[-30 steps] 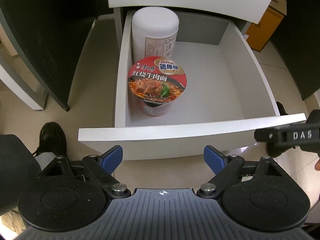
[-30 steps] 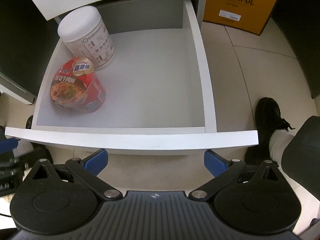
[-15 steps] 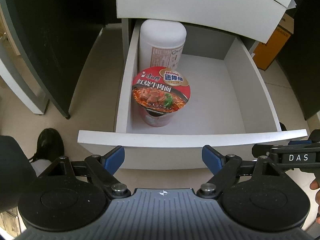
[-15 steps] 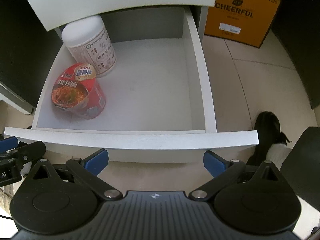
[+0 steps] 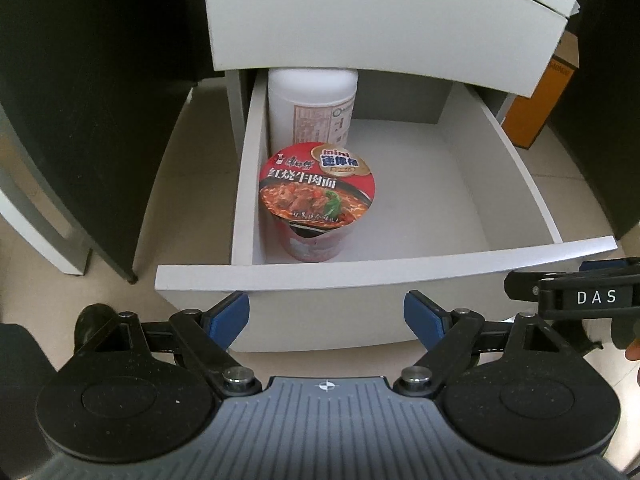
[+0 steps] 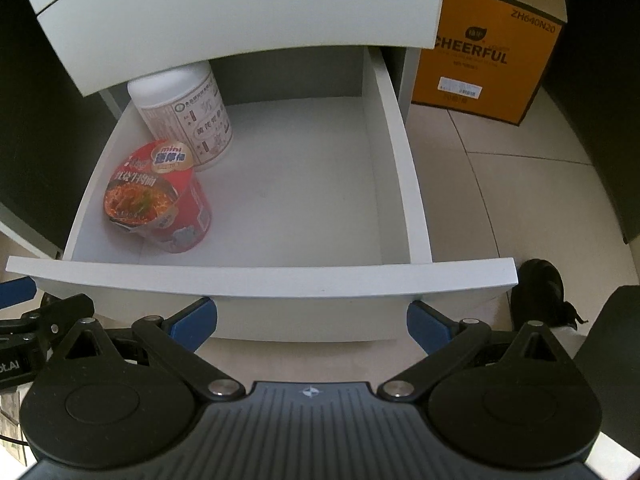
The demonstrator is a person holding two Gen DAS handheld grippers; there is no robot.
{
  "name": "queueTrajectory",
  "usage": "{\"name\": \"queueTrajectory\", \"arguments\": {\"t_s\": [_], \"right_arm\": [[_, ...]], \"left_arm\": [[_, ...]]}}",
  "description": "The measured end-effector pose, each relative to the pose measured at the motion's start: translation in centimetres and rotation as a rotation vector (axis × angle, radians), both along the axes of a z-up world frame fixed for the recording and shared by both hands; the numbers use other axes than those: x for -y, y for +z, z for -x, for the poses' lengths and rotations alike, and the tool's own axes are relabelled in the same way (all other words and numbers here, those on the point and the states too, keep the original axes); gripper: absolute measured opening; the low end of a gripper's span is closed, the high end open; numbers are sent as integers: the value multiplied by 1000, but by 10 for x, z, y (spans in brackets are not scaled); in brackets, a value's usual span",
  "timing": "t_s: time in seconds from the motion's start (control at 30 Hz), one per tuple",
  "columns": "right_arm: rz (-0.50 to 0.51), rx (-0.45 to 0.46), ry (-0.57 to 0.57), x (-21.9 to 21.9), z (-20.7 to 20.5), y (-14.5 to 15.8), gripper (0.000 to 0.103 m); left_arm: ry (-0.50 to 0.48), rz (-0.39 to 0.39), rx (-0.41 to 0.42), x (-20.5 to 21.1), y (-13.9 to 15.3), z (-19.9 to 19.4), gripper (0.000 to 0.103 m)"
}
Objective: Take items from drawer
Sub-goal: 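Bring both open tools up to the front panel of the open drawer, then push the drawer front inward with both tools to close it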
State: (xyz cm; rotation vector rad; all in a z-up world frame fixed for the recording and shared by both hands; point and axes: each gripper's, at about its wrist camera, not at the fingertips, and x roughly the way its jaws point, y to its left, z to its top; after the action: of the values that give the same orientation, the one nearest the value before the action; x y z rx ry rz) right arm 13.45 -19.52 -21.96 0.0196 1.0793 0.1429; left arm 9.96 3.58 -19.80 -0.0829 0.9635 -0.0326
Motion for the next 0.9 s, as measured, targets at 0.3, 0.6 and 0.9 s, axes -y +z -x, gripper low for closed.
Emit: {"name": "queueTrajectory", "arguments": {"t_s": [0.3, 0.6, 0.9], "right_arm": [[-1, 51, -8, -4, -25, 1, 102], [-18, 156, -19, -6, -55, 3, 102], [-110, 219, -118, 10, -90, 2, 103]], "left_arm": [[25, 39, 20, -10, -5, -23, 85], [51, 60, 80, -22, -1, -52, 84], [34, 56, 98, -31, -4, -87, 84]]}}
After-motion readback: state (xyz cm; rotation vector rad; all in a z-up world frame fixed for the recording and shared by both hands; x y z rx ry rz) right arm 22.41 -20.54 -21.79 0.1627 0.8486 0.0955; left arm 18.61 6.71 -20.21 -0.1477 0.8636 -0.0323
